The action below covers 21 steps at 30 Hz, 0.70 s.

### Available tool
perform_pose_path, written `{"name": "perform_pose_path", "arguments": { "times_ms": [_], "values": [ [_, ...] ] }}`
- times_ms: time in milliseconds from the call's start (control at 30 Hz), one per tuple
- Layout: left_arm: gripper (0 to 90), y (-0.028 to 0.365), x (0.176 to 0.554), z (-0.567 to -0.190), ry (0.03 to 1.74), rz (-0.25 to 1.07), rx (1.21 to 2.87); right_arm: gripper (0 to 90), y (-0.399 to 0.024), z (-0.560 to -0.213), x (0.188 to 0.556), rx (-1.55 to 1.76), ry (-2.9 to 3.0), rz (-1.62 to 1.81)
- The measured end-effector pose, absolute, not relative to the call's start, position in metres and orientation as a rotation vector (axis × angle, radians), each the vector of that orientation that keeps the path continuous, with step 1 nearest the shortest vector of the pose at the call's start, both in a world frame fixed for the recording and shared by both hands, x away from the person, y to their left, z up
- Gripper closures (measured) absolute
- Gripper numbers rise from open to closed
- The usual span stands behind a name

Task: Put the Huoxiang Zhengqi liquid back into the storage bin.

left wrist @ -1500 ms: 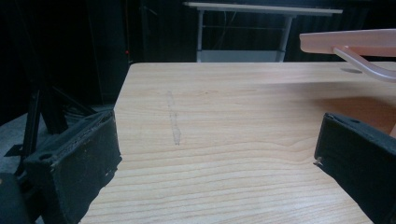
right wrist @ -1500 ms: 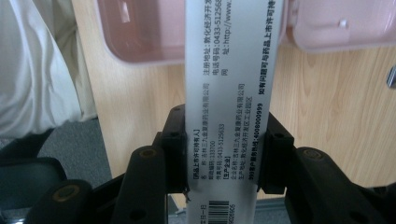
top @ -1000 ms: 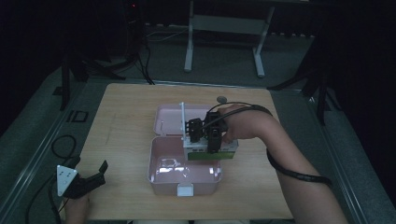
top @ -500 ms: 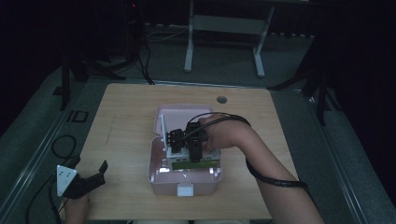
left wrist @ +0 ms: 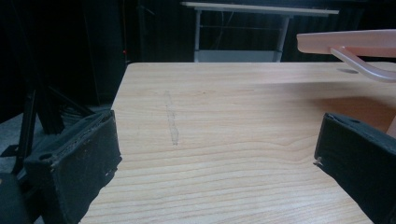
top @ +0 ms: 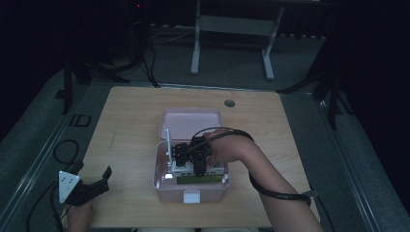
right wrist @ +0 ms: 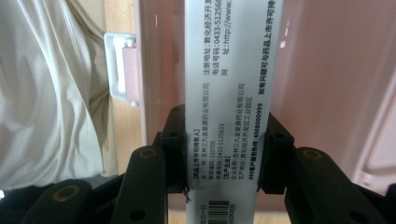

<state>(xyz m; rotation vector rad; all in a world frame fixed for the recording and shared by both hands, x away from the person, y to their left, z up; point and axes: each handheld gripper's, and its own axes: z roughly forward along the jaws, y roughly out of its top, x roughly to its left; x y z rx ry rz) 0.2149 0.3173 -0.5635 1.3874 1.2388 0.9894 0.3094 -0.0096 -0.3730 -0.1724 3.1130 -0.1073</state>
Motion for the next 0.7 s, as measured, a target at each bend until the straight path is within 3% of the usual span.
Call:
{"name": "perform_pose_path", "arguments": {
  "times_ms": [700],
  "values": [
    [0.4, 0.317, 0.215, -0.564, 1.236, 0.991, 1.389, 61.8, -0.016, -0.435, 0.317, -0.131, 3.188, -0.115]
  ]
}}
